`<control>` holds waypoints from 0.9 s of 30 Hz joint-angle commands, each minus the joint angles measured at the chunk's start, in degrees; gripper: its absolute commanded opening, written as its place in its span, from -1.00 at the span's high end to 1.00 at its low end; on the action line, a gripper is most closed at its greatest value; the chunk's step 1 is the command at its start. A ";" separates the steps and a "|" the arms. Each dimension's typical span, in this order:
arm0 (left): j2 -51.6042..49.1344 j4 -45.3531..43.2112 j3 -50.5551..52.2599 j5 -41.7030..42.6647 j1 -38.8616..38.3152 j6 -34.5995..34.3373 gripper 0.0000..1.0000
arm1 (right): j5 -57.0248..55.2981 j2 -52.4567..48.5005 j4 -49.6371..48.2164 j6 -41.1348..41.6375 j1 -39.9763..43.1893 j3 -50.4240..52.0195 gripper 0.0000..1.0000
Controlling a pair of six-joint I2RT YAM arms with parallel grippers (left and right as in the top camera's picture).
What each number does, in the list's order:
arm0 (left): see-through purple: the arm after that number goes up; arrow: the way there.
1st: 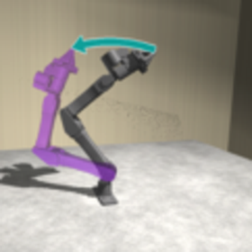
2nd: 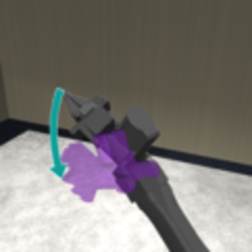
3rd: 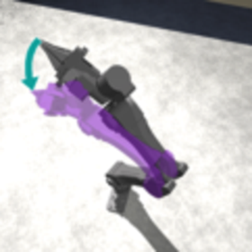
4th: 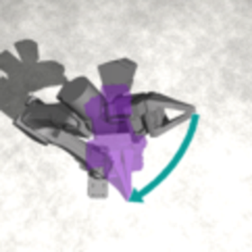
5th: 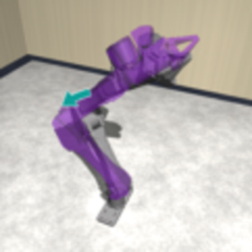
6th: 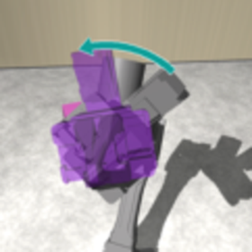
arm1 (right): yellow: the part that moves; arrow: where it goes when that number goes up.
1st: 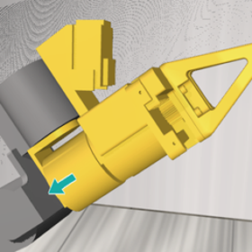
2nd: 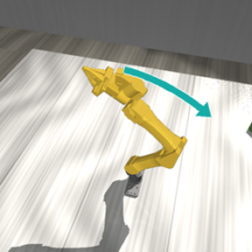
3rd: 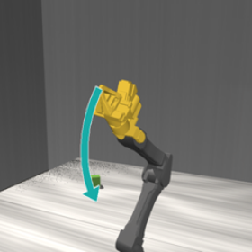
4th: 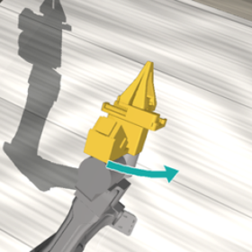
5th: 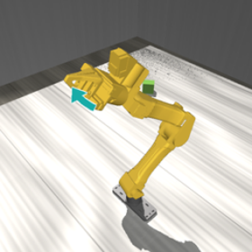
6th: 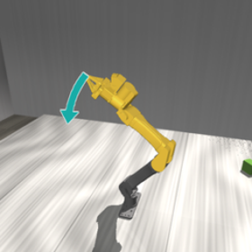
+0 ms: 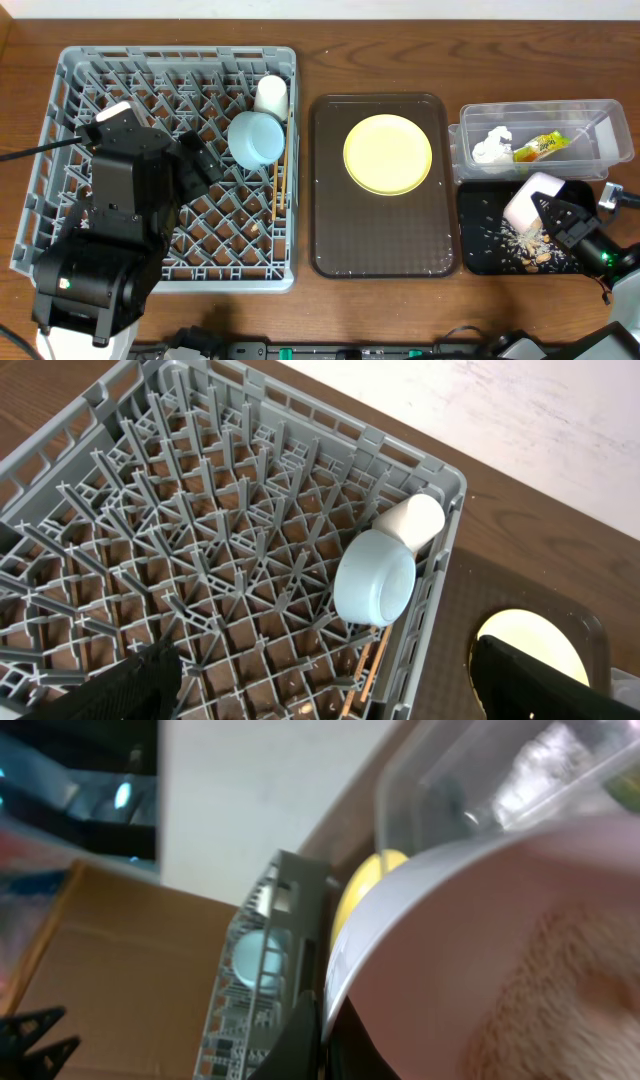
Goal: Sort waste into correct bins and load items into the dishwasher rack
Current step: 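Tip the bowl with the right gripper to pour rice onto the black tray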
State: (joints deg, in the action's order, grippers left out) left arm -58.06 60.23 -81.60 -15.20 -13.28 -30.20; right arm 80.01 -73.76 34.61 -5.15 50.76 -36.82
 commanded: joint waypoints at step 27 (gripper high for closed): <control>-0.02 0.20 -0.76 -0.35 0.20 -0.11 -0.88 | 9.40 0.55 -7.85 18.75 1.11 0.20 0.98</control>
State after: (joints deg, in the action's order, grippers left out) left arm -58.06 60.23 -81.60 -15.20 -13.28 -30.20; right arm 85.82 -73.76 26.94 10.57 50.83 -36.62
